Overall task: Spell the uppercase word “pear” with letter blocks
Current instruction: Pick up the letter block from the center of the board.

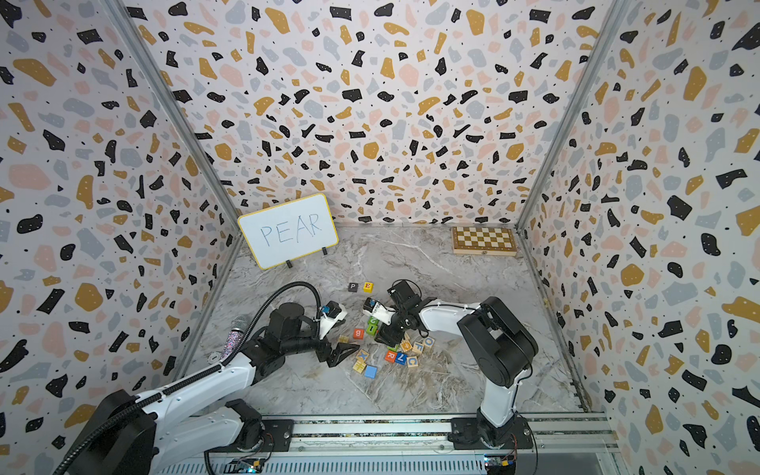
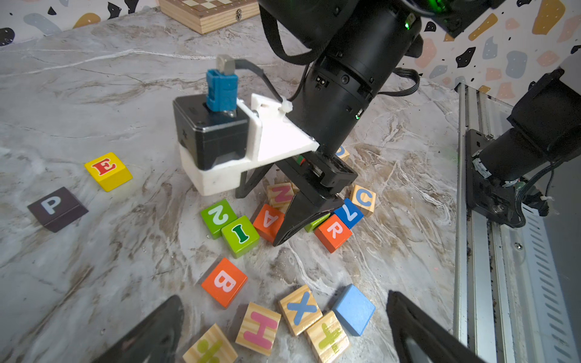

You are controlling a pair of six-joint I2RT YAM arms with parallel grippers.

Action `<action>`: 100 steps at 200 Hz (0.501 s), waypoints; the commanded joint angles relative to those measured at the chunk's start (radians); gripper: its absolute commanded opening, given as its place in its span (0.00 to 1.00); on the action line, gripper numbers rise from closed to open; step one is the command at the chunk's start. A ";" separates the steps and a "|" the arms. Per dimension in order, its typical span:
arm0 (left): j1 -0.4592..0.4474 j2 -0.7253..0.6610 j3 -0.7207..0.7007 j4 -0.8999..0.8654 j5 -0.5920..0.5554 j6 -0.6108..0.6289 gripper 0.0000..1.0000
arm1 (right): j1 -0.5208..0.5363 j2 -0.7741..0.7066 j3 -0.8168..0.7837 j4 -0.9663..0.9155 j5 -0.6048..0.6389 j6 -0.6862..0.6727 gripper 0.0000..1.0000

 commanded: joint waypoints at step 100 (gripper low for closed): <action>0.002 0.019 0.045 0.003 -0.012 0.008 0.99 | 0.035 -0.030 0.015 -0.076 -0.023 0.055 0.65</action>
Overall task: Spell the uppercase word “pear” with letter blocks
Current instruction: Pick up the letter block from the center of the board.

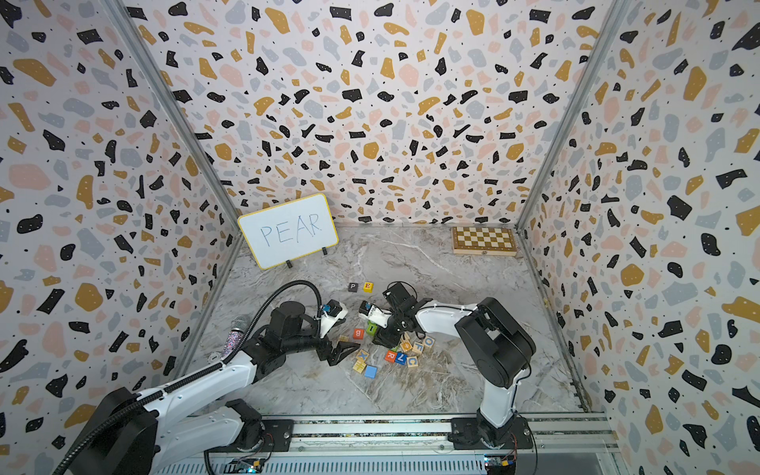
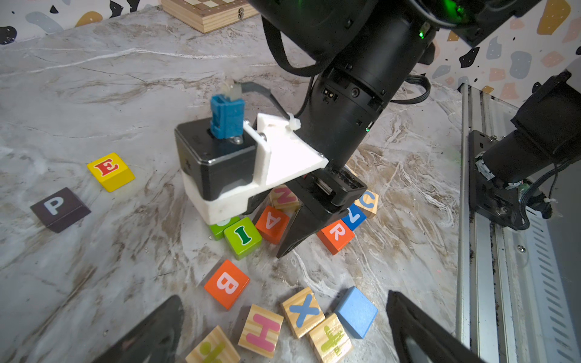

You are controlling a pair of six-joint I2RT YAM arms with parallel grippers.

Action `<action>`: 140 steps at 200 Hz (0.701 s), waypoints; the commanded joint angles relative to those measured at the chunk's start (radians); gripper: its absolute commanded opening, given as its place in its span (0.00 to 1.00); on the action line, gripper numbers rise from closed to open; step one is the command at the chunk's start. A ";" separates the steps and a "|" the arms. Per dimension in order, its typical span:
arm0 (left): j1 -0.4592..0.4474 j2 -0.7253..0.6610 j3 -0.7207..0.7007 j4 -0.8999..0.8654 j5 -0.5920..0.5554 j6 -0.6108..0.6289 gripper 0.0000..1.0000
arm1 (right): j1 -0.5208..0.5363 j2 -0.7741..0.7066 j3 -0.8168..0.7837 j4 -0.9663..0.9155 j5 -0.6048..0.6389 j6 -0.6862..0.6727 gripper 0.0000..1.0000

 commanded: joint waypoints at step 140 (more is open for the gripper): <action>0.002 0.020 0.042 0.002 -0.019 0.002 0.99 | 0.006 0.002 0.043 -0.122 0.035 0.072 0.61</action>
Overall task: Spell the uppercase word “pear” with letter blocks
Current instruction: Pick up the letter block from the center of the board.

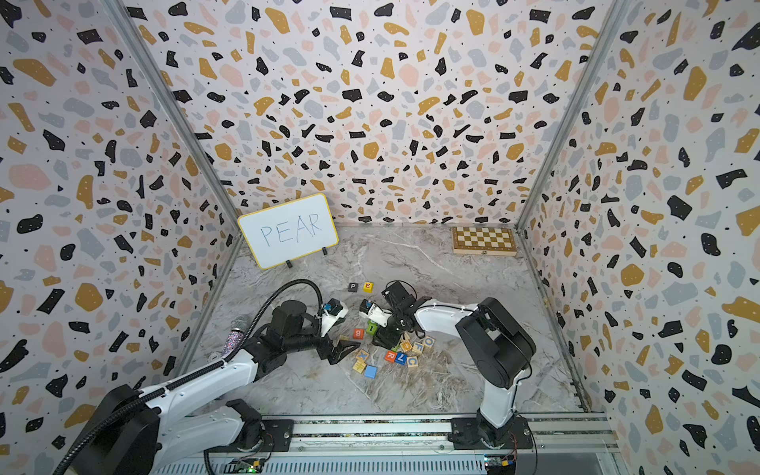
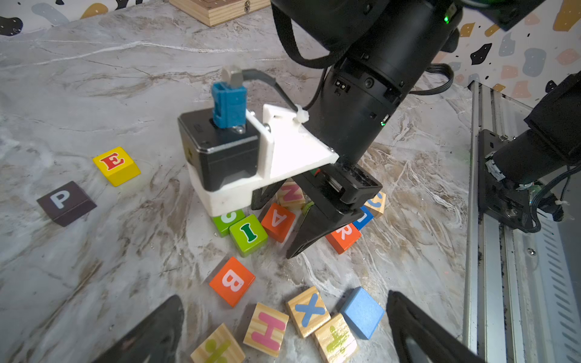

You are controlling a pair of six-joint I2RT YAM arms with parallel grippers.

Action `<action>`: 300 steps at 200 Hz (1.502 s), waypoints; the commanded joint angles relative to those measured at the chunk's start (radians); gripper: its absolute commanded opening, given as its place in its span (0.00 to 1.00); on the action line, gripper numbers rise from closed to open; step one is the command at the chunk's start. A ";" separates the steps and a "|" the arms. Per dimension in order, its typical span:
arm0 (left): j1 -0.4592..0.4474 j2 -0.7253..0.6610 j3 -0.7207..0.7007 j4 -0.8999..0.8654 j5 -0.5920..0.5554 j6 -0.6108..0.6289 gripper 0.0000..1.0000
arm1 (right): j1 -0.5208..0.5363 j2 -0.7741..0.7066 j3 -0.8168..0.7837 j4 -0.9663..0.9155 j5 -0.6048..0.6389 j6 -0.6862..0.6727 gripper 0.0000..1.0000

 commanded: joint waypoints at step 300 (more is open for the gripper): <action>0.002 0.020 0.039 -0.002 -0.024 0.003 0.99 | 0.031 -0.012 0.022 -0.074 0.037 0.029 0.35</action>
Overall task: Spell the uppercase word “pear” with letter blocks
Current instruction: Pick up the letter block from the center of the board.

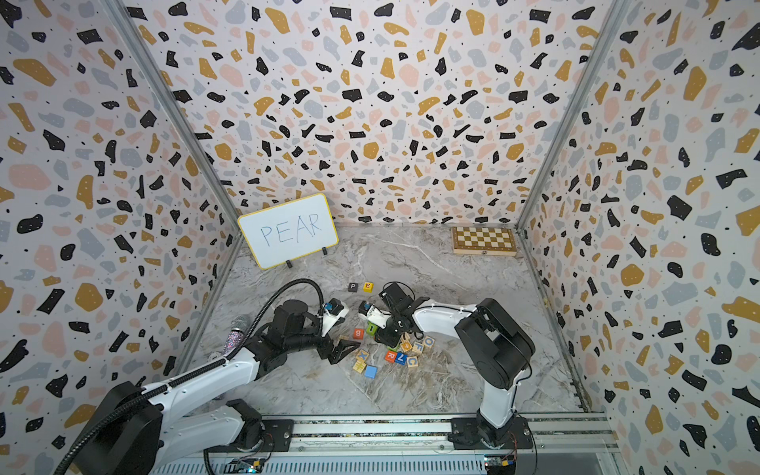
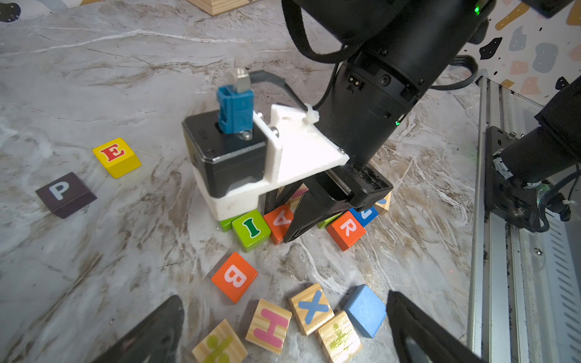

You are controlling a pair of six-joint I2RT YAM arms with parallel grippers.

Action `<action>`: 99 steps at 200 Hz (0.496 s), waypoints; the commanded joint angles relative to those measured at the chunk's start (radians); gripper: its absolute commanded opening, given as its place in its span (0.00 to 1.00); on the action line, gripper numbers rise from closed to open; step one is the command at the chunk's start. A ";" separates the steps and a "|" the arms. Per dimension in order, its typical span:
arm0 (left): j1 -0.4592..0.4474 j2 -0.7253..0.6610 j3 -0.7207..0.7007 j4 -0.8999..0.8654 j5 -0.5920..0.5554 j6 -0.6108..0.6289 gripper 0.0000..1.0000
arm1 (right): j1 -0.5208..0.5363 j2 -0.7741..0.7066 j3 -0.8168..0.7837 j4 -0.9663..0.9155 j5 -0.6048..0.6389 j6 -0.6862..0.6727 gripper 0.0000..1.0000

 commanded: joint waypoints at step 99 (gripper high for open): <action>0.002 -0.055 0.038 -0.011 0.006 -0.004 0.99 | -0.012 -0.165 -0.050 0.042 -0.068 0.033 0.30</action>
